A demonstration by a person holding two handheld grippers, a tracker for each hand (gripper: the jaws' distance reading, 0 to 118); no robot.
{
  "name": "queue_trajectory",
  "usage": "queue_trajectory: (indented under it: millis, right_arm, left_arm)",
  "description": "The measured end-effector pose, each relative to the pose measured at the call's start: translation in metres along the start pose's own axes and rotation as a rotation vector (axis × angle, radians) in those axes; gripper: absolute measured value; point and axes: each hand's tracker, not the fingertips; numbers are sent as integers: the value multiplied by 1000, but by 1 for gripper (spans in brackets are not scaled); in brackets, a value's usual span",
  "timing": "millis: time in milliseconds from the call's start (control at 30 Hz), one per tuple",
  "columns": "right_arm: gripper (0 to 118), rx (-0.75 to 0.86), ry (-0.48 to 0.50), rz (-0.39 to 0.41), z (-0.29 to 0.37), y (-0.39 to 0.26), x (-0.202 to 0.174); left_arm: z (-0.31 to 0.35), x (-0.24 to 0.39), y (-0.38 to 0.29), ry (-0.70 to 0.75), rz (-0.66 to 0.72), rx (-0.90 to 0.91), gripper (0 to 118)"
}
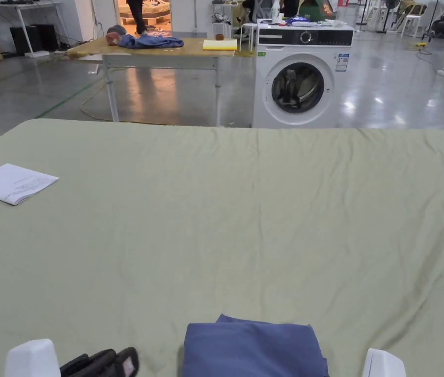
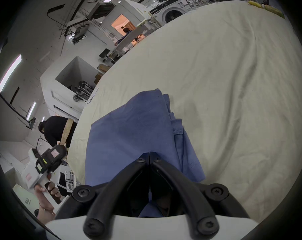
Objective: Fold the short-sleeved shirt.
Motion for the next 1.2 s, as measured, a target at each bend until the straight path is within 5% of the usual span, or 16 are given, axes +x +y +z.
queue_trajectory:
  millis: [33, 100, 133, 233, 433, 533, 600, 633, 667, 700, 733, 1033, 1200]
  right_arm:
    - [0, 5, -9, 29, 0, 0, -3]
    - [0, 25, -33, 101, 0, -4, -8]
    - [0, 35, -44, 137, 1, -7, -13]
    - [0, 52, -62, 202, 3, -11, -19]
    - [0, 67, -78, 194, 8, -17, -23]
    - [0, 68, -76, 179, 10, -18, -22]
    - [0, 64, -75, 169, 9, -19, -21]
    - [0, 66, -73, 165, 10, -20, -20]
    - [0, 71, -68, 158, 10, -20, -17]
    - [0, 72, -58, 149, 10, -20, -16]
    - [0, 61, -48, 142, 9, -20, -17]
    - [0, 163, -48, 176, 62, -11, -45]
    - [0, 240, -41, 135, 96, -3, -58]
  left_arm:
    - [-10, -12, 1, -80, 80, -63, 41]
    - [-35, -32, 1, -274, 218, -166, 89]
    - [-48, -42, 0, -359, 278, -209, 97]
    - [-91, -61, -4, -401, 406, -368, 97]
    - [-158, -47, -6, -626, 545, -474, 97]
    - [-178, -23, -11, -706, 408, -535, 97]
    - [-180, -16, -15, -688, 329, -511, 81]
    - [-181, -20, -17, -641, 346, -474, 34]
    - [-183, -25, -21, -560, 363, -459, 10]
    - [-188, -31, -29, -415, 357, -456, 10]
    - [-185, -39, -34, -454, 453, -473, 9]
    - [-106, 9, 49, -431, 102, -418, 9]
    - [-38, -38, 119, -150, -73, -424, 9]
